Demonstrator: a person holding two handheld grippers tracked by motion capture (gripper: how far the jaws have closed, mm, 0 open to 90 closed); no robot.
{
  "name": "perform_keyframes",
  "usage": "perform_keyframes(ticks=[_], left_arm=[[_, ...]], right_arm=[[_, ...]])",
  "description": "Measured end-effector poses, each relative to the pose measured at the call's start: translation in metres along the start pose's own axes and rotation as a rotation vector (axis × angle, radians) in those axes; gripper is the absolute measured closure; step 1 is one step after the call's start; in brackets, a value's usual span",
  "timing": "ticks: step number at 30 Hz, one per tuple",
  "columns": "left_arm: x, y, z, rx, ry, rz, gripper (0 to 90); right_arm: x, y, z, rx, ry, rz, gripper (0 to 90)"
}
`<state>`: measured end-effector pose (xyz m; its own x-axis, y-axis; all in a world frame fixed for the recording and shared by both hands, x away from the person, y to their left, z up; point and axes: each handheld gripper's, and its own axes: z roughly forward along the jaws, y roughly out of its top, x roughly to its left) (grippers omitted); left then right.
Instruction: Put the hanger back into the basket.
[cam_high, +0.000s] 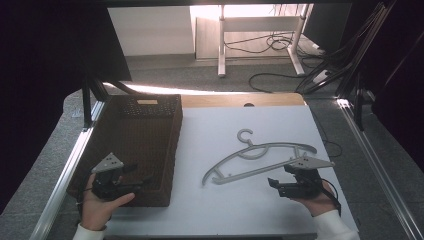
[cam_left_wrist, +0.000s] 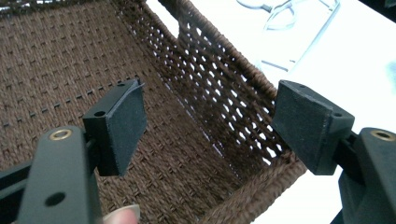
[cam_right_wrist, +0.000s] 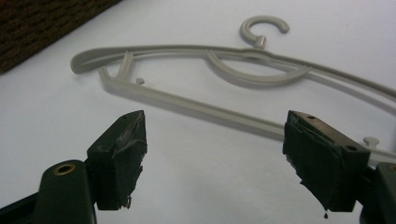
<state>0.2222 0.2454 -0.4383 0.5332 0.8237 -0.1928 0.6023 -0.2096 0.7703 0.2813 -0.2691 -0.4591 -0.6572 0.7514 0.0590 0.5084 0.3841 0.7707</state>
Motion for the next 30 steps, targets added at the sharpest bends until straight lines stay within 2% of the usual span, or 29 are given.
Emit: perform_keyframes(ticks=[3, 7, 10, 13, 19, 23, 28, 30], left_arm=[[-0.003, 0.001, -0.001, -0.004, -0.007, 0.009, 25.1], [-0.003, 0.000, -0.003, -0.008, -0.010, 0.011, 25.1], [-0.003, -0.002, -0.006, -0.008, -0.012, 0.014, 25.0], [-0.004, -0.004, -0.012, -0.017, -0.010, 0.002, 25.0], [-0.007, 0.000, -0.009, -0.011, -0.022, 0.015, 24.6], [-0.005, -0.001, -0.006, -0.001, -0.020, 0.012, 24.5], [-0.007, 0.001, -0.006, -0.004, -0.023, 0.018, 24.5], [-0.008, 0.001, -0.005, 0.000, -0.027, 0.022, 24.3]], right_arm=[[0.001, -0.002, 0.001, 0.018, 0.001, -0.001, 22.9], [0.002, -0.002, 0.001, 0.016, -0.013, 0.005, 23.1], [0.005, 0.003, 0.003, 0.012, -0.027, -0.007, 23.5], [0.008, 0.007, 0.007, 0.014, -0.021, 0.000, 23.8], [0.012, 0.005, 0.010, 0.040, -0.010, -0.021, 24.3], [0.009, 0.003, 0.009, 0.043, -0.013, -0.009, 25.4], [0.008, 0.003, 0.009, 0.068, -0.018, -0.003, 28.4], [0.008, 0.003, 0.009, 0.084, -0.029, 0.013, 30.4]])
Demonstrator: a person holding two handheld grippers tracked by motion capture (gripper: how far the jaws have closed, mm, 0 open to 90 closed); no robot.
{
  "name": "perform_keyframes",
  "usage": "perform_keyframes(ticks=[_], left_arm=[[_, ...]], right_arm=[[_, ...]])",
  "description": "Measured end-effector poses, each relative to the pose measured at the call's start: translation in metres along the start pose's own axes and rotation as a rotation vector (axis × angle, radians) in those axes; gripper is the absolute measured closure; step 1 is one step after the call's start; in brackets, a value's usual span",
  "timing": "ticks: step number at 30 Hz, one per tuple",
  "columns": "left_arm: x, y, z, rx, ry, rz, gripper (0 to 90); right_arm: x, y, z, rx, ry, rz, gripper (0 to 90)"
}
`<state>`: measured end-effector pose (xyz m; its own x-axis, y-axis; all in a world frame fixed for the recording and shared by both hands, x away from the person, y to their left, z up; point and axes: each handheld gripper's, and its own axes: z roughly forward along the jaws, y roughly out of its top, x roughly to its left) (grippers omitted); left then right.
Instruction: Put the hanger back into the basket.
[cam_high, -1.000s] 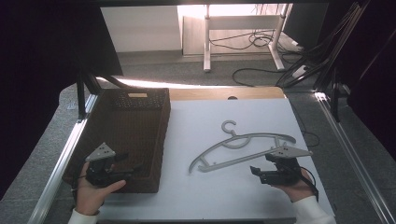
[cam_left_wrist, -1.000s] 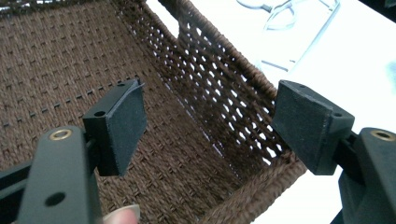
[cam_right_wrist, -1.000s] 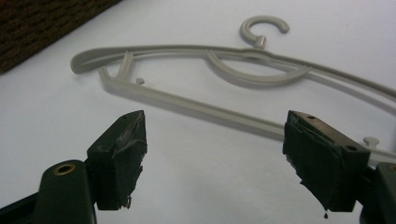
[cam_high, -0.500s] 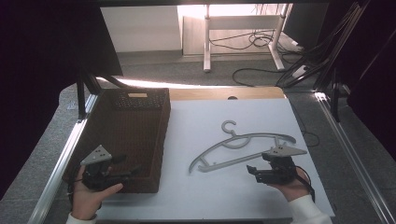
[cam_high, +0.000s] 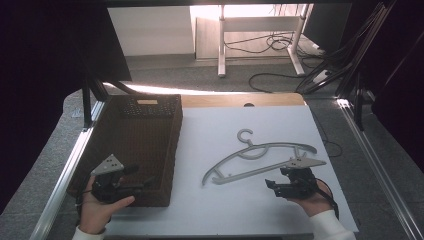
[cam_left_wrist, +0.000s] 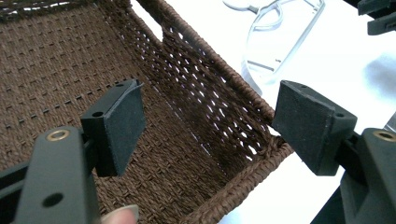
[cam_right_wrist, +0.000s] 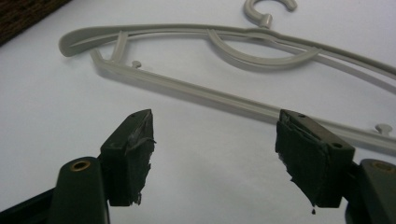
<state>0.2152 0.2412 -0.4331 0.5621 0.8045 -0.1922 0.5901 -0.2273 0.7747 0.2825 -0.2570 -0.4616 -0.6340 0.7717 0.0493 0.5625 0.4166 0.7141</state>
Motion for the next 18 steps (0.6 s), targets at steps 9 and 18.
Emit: perform_keyframes(ticks=[9, 18], left_arm=[[-0.0002, -0.0003, 0.0039, 0.014, -0.004, 0.009, 24.0], [-0.0013, 0.0000, 0.0064, 0.018, -0.010, 0.006, 23.9]], right_arm=[[0.0016, 0.0011, 0.0024, 0.026, 0.000, 0.009, 32.2], [0.0040, 0.0094, 0.0083, 0.057, -0.029, 0.006, 35.7]])
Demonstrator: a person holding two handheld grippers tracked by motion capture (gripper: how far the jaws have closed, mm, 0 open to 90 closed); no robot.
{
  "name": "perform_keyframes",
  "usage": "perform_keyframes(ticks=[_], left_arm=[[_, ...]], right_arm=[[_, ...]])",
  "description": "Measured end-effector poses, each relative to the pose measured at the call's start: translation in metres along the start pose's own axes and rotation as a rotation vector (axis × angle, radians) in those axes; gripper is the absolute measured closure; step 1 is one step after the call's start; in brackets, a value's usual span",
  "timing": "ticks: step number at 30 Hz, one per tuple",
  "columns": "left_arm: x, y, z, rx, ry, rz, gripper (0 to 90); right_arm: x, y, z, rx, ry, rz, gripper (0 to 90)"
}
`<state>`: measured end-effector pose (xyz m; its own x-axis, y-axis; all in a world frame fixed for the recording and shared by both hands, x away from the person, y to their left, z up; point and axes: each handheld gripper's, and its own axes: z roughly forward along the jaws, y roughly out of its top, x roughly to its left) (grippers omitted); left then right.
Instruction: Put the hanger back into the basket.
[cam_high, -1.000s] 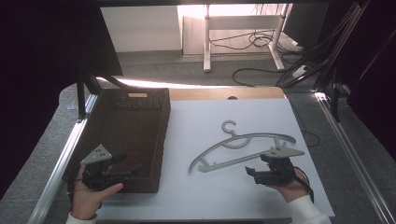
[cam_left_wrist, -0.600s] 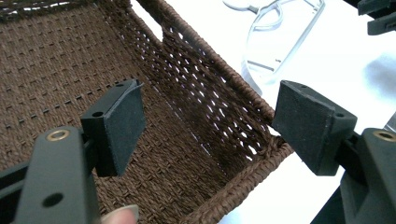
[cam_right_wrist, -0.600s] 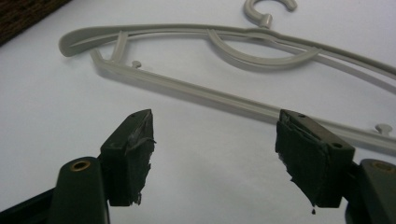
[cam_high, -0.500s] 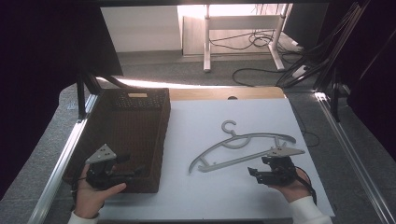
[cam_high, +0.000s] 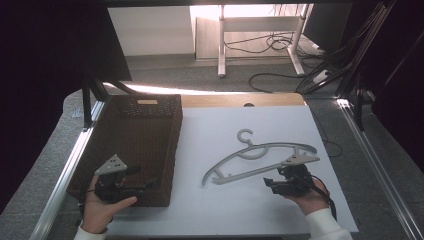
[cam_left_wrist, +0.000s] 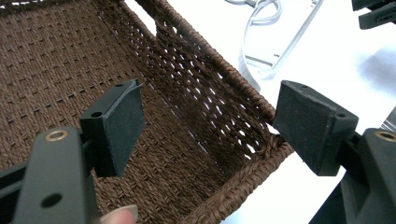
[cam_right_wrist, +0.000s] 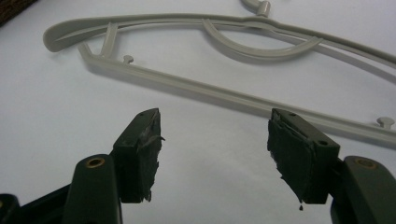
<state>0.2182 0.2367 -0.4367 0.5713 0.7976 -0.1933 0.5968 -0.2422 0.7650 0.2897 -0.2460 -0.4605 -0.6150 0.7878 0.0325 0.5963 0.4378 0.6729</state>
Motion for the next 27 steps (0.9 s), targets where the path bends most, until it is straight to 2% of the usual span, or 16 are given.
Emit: perform_keyframes(ticks=[5, 8, 11, 12, 16, 19, 21, 23, 27], left_arm=[[0.001, 0.001, 0.002, 0.004, 0.001, 0.001, 23.8], [0.003, 0.001, 0.002, 0.007, 0.010, -0.010, 23.8], [0.004, 0.000, 0.003, 0.015, 0.013, -0.007, 23.8], [0.004, 0.000, 0.003, 0.014, 0.012, -0.007, 23.8], [0.003, 0.000, 0.003, 0.010, 0.012, -0.008, 23.7], [0.002, 0.000, 0.004, 0.015, 0.011, -0.004, 23.7], [0.002, 0.000, 0.006, 0.020, 0.009, -0.001, 23.6], [0.001, 0.000, 0.007, 0.025, 0.011, 0.000, 23.5], [0.001, 0.000, 0.008, 0.026, 0.013, 0.002, 23.3]], right_arm=[[0.000, 0.006, 0.003, 0.011, -0.010, 0.014, 36.7], [-0.004, 0.014, 0.011, 0.030, 0.053, 0.025, 43.5], [-0.007, 0.024, 0.022, 0.042, 0.086, 0.041, 46.3], [-0.007, 0.024, 0.022, 0.042, 0.086, 0.041, 46.3], [-0.006, 0.039, 0.040, 0.084, 0.085, 0.023, 50.7], [-0.005, 0.048, 0.051, 0.105, 0.067, 0.004, 61.4], [-0.004, 0.054, 0.060, 0.128, 0.080, -0.003, 70.6], [-0.002, 0.061, 0.075, 0.182, 0.099, -0.013, 81.7], [0.001, 0.064, 0.089, 0.222, 0.097, -0.035, 89.4]])
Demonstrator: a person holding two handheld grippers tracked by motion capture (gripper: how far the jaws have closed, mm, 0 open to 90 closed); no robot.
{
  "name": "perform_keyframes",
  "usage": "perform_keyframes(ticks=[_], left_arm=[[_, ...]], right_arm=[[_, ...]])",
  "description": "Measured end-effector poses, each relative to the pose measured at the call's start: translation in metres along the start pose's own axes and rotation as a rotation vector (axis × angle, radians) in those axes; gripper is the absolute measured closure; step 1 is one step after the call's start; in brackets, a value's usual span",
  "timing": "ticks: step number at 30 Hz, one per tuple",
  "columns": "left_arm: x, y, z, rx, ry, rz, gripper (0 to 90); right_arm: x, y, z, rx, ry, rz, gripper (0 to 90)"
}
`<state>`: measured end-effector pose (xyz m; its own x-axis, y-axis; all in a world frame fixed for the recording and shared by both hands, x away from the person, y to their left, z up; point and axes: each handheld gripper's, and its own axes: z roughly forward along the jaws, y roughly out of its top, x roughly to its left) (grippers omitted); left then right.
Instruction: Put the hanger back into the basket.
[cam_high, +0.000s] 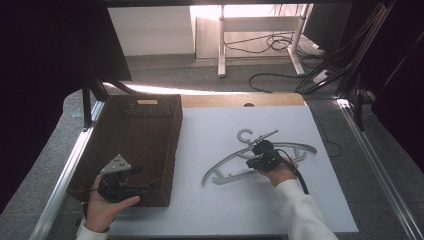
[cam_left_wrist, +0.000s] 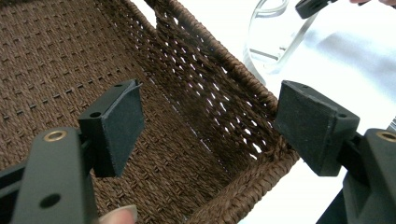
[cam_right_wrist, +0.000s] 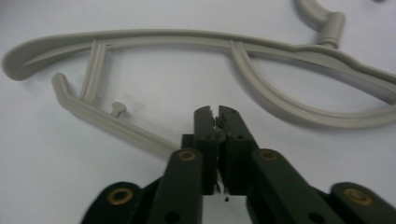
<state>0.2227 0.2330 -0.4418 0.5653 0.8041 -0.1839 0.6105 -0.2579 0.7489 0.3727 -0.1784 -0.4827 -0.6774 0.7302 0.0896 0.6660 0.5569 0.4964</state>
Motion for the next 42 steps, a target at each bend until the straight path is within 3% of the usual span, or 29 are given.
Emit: perform_keyframes(ticks=[3, 4, 13, 18, 28, 37, 42], left_arm=[[0.001, 0.000, 0.000, 0.000, 0.002, -0.001, 23.3], [0.001, 0.000, 0.000, 0.000, 0.002, -0.001, 23.3], [0.002, 0.000, -0.002, -0.010, 0.008, -0.007, 23.3], [0.001, 0.000, -0.002, -0.006, 0.008, -0.006, 23.1], [0.001, 0.000, -0.001, 0.003, 0.008, -0.006, 22.7], [0.001, 0.000, 0.000, 0.007, 0.005, -0.005, 22.6], [0.001, 0.000, 0.000, 0.006, 0.007, -0.006, 22.7]], right_arm=[[0.003, 0.003, 0.009, 0.028, 0.002, -0.026, 89.7], [0.005, 0.005, 0.015, 0.054, 0.000, -0.055, 89.7], [0.015, 0.003, 0.025, 0.105, 0.034, -0.107, 89.8], [0.032, -0.005, 0.021, 0.131, 0.081, -0.147, 89.8], [0.056, -0.029, 0.011, 0.122, 0.103, -0.195, 89.8], [0.063, -0.044, 0.006, 0.124, 0.134, -0.195, 89.8], [0.078, -0.056, 0.000, 0.146, 0.163, -0.229, 89.8]])
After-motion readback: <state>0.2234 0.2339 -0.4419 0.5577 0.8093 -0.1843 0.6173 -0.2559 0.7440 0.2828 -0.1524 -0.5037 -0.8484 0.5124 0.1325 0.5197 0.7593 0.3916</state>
